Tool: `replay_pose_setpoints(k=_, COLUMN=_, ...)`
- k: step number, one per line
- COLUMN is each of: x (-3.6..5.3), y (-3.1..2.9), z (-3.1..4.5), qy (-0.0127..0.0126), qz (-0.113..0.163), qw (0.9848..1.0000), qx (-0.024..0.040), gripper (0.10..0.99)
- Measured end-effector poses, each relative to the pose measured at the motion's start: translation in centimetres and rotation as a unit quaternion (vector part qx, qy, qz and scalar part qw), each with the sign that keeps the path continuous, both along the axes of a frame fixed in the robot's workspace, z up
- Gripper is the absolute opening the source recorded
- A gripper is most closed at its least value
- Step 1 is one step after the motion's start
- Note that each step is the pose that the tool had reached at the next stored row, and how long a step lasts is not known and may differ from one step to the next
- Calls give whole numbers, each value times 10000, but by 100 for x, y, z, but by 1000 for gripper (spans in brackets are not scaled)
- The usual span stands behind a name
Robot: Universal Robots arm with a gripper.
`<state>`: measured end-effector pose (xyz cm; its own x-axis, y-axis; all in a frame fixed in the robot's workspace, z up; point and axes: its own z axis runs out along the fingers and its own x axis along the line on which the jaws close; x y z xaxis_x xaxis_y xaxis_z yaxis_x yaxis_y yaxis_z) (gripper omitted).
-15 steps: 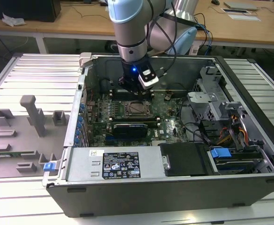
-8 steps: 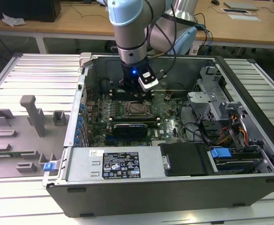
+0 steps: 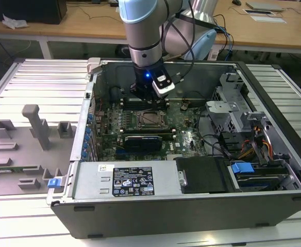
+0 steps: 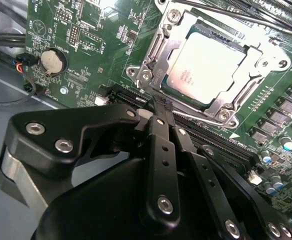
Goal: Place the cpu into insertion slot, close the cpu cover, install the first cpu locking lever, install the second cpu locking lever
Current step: 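Install the first cpu locking lever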
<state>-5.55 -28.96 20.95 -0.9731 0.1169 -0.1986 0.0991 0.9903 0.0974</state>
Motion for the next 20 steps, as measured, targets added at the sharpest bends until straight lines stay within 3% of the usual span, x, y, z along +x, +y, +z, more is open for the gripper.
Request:
replay_pose_setpoints(k=7, x=-1, y=13, z=2, qy=-4, qz=-3, qw=9999, qx=115, gripper=106)
replay_pose_setpoints(k=13, x=-6, y=13, z=-5, qy=-6, qz=-8, qw=9999, qx=125, gripper=106)
replay_pose_setpoints(k=17, x=-11, y=13, z=-8, qy=-9, qz=-9, qw=9998, qx=187, gripper=106)
replay_pose_setpoints(k=20, x=-11, y=13, z=-17, qy=-10, qz=-9, qw=9998, qx=193, gripper=106)
